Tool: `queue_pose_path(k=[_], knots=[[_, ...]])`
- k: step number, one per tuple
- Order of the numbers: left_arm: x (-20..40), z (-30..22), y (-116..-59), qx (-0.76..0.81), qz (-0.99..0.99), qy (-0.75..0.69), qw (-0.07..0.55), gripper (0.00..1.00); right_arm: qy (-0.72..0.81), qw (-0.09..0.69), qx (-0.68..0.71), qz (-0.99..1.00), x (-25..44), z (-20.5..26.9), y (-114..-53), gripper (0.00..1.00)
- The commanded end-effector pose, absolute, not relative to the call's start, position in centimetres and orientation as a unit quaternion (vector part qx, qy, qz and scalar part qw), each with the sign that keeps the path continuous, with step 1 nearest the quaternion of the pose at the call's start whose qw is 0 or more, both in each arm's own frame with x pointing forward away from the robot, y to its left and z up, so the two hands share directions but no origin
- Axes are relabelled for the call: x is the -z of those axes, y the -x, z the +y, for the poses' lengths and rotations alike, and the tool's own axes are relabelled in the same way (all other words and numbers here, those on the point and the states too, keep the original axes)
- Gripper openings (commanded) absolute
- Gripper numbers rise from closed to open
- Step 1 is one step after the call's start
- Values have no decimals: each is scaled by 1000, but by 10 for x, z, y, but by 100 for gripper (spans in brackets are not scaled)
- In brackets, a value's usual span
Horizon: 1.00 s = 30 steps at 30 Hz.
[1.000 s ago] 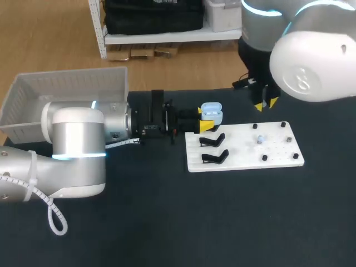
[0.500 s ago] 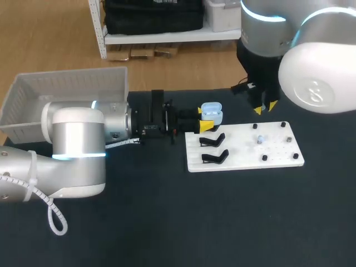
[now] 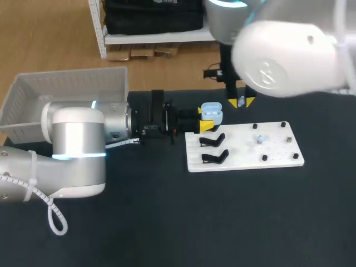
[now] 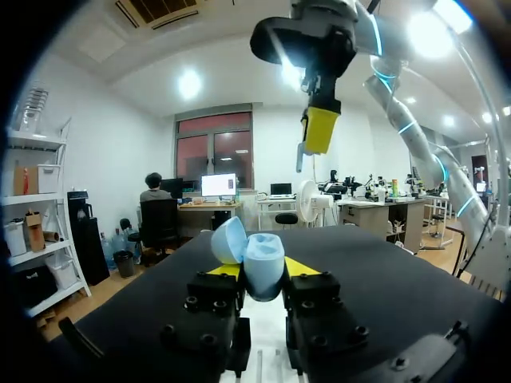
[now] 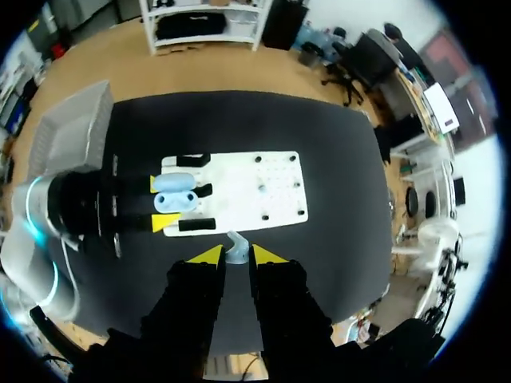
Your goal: Pick up each earbud case from the left stands, insert the matching earbuds, close the lid, and place the case in the box.
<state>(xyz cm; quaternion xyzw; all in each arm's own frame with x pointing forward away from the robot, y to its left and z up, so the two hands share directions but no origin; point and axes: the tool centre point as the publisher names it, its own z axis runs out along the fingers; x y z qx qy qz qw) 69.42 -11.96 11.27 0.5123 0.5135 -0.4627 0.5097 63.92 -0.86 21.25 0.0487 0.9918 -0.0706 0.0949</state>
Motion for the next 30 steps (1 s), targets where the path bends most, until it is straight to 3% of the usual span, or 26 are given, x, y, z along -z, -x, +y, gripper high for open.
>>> queue_pose_path(k=[1,16,23,30], knots=[[-112,-119,-696,464,512,-513,509,0,-78,37,110,990,-205,9,-655,0],[-112,-119,-696,464,512,-513,509,0,-78,36,109,990,-202,10,-655,0],[-112,-119,-696,464,512,-513,509,0,-195,46,82,976,-207,24,-658,0],[-112,-119,-696,464,512,-513,509,0,-277,-6,79,958,-197,25,-658,0]])
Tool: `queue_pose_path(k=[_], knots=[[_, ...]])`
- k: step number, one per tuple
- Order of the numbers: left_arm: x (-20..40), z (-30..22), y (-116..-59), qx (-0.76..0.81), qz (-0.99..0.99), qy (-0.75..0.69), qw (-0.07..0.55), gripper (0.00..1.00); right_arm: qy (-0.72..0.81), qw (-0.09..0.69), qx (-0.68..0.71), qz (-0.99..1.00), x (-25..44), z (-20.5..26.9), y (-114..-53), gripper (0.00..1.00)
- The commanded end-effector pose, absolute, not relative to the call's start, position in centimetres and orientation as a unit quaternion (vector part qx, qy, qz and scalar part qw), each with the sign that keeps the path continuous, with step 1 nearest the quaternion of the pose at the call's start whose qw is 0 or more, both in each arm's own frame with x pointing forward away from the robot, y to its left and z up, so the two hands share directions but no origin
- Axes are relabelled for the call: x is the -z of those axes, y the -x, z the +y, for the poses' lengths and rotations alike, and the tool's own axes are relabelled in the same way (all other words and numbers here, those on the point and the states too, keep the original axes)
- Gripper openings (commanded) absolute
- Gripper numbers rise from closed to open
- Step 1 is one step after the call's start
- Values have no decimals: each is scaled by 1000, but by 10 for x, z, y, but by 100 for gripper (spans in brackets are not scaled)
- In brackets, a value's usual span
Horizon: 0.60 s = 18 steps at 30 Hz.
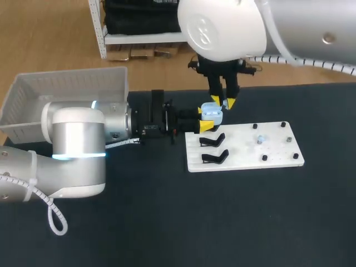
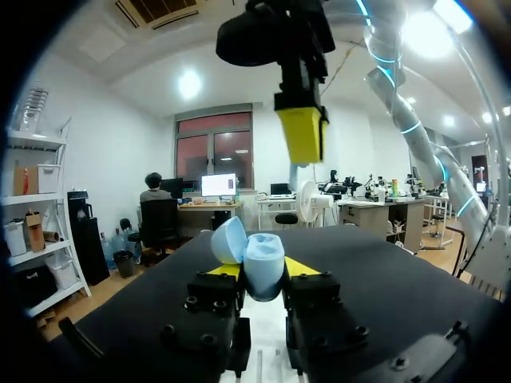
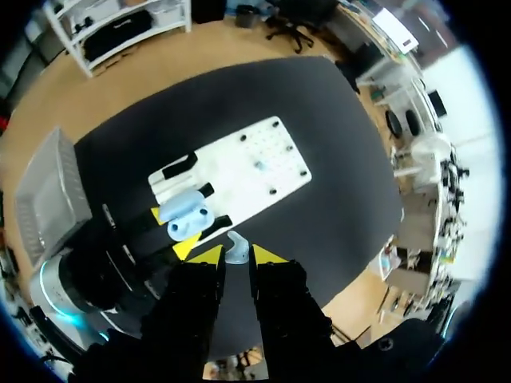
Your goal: Pick up each earbud case from the left stands, insert the matching earbuds, close the lid, and place the case in the box.
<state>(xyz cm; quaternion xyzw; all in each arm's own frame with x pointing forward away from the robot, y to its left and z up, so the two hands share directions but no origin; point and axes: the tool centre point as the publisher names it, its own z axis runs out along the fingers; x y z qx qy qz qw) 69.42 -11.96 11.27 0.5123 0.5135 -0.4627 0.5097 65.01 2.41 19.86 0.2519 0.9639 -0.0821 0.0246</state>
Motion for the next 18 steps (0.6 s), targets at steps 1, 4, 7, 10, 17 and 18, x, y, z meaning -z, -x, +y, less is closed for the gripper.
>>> queue_pose_path(k=[1,4,7,10,17,18], knots=[[-112,-119,-696,464,512,-513,509,0,-277,-6,79,958,-197,25,-658,0],[-112,-119,-696,464,512,-513,509,0,-277,-6,79,958,-197,25,-658,0],[-112,-119,-696,464,512,-513,509,0,-277,-6,79,958,-197,25,-658,0],[-112,-119,-696,464,512,-513,509,0,-277,-6,79,958,-197,25,-658,0],[-112,-119,-696,464,512,-513,509,0,-281,-4,76,957,-198,26,-659,0],[-112,-119,-696,464,512,-513,509,0,-282,-1,76,956,-198,28,-659,0]])
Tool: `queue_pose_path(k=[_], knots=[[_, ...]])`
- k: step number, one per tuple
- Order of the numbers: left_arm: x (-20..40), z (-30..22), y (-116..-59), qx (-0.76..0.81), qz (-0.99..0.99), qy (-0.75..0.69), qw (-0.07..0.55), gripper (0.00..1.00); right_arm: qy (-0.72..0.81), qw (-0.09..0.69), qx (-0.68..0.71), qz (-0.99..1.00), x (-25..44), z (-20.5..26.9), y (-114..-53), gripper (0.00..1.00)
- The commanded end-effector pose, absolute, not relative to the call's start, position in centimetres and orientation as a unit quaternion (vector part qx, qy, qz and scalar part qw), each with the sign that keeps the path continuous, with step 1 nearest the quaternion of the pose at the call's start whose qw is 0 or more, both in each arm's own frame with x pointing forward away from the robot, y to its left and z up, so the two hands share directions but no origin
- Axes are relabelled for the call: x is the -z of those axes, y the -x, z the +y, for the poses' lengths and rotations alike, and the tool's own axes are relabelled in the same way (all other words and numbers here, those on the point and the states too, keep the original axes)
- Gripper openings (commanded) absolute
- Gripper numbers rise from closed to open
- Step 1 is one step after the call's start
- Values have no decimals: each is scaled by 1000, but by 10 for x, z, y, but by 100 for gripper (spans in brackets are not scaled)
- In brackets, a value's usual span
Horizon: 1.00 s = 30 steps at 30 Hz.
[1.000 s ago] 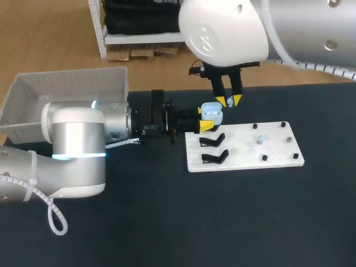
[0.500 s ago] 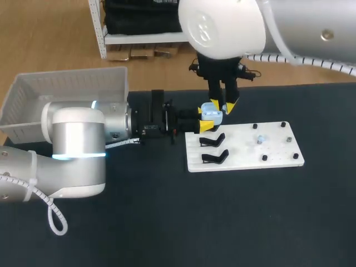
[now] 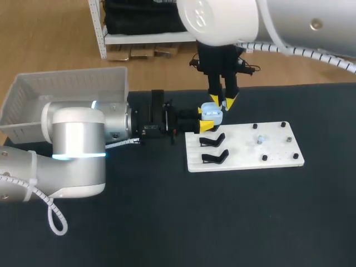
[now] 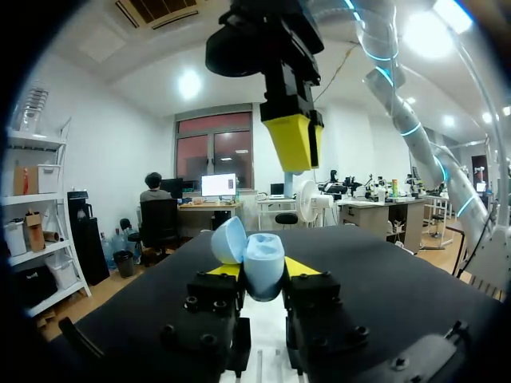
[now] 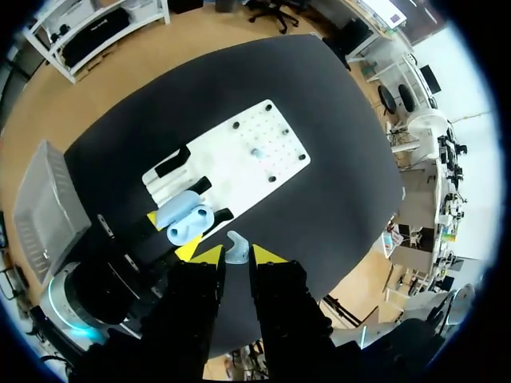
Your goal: Pick up each earbud case from the left stands, insert the matching earbuds, close the lid, and place the case in the box.
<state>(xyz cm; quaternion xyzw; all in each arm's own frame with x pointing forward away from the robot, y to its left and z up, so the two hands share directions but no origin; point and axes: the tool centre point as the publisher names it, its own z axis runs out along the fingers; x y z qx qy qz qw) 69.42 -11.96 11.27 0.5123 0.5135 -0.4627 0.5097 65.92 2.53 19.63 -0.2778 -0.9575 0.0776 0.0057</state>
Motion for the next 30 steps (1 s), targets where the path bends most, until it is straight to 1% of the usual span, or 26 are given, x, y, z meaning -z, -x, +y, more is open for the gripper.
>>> queue_pose_path(k=[1,17,30], knots=[[-112,-119,-696,464,512,-513,509,0,283,0,-76,-956,-199,29,-659,0],[-111,-123,-691,450,505,-519,522,0,311,2,-80,-947,-198,33,-660,0],[-107,-130,-685,455,501,-524,518,0,327,13,-85,-941,-187,31,-663,0]])
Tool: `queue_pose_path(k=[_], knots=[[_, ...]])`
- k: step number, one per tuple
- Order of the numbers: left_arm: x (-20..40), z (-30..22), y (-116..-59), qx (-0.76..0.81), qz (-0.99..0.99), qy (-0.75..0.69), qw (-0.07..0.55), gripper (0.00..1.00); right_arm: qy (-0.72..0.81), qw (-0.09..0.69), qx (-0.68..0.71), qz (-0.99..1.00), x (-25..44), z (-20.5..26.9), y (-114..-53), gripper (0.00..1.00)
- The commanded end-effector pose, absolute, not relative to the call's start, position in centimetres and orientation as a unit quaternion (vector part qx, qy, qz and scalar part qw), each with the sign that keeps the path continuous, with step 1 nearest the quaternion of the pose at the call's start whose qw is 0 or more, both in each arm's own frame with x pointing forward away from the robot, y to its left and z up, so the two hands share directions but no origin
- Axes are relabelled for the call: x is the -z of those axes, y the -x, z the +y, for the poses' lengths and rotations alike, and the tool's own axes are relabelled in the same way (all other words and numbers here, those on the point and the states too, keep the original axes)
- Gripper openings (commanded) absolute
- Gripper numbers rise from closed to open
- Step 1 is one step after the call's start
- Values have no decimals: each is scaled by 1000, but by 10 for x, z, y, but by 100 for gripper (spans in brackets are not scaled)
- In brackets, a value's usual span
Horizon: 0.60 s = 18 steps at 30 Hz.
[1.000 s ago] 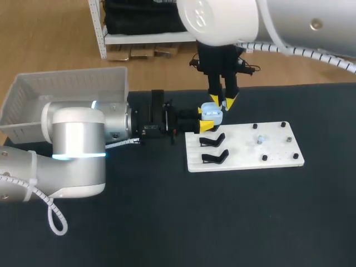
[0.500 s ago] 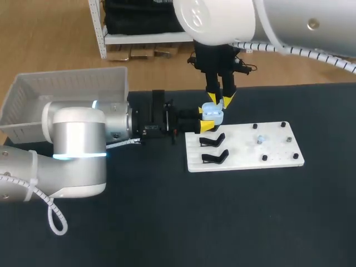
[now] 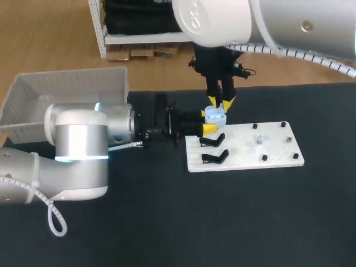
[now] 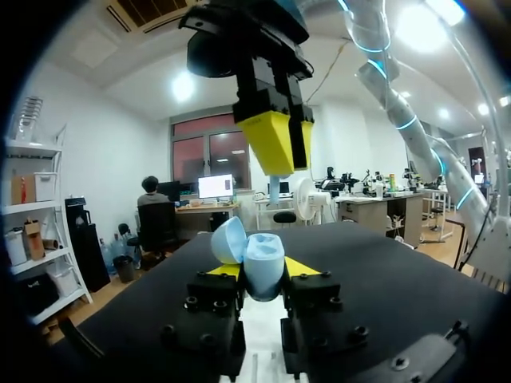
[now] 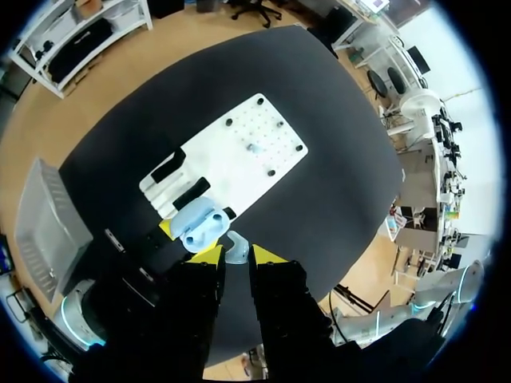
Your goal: Pick up each earbud case from the left stands, insert the matching earbuds, close the lid, and place the case in the box.
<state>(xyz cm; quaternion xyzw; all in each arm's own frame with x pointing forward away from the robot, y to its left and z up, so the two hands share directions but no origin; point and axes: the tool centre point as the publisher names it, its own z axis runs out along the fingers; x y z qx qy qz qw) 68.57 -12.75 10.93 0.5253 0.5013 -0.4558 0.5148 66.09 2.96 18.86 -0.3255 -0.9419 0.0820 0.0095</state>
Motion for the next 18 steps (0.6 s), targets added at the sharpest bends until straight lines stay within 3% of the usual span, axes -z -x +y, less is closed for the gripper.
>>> queue_pose_path(k=[1,18], knots=[[-107,-130,-685,455,501,-523,518,0,326,14,-85,-941,-186,31,-663,0],[-106,-129,-685,452,502,-521,522,0,318,13,-90,-944,-176,31,-670,0]])
